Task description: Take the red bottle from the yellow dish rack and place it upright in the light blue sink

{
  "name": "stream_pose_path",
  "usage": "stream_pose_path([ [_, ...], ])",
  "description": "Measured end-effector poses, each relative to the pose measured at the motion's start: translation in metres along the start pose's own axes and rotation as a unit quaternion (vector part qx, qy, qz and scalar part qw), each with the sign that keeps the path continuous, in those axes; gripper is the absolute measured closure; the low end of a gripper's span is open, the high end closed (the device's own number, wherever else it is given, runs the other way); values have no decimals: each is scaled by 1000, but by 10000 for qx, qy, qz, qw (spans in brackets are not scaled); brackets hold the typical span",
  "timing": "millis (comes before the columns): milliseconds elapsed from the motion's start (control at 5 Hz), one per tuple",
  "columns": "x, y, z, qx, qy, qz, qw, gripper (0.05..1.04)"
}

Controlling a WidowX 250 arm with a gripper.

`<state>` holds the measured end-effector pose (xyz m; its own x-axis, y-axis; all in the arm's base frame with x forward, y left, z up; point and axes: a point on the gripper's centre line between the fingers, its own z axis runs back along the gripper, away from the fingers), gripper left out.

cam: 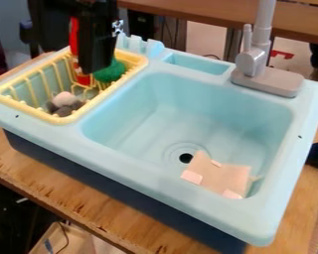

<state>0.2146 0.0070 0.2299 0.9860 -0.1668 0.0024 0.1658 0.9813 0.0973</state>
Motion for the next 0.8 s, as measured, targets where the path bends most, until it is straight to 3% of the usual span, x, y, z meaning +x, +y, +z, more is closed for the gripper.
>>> stream_pose_path([
  [200,0,0,-5,-14,107,-17,9999,82],
  [400,16,20,6,120,121,-53,9998,82],
  [600,32,47,14,45,-19,114,9999,82],
  [800,50,69,12,155,-31,202,9997,82],
])
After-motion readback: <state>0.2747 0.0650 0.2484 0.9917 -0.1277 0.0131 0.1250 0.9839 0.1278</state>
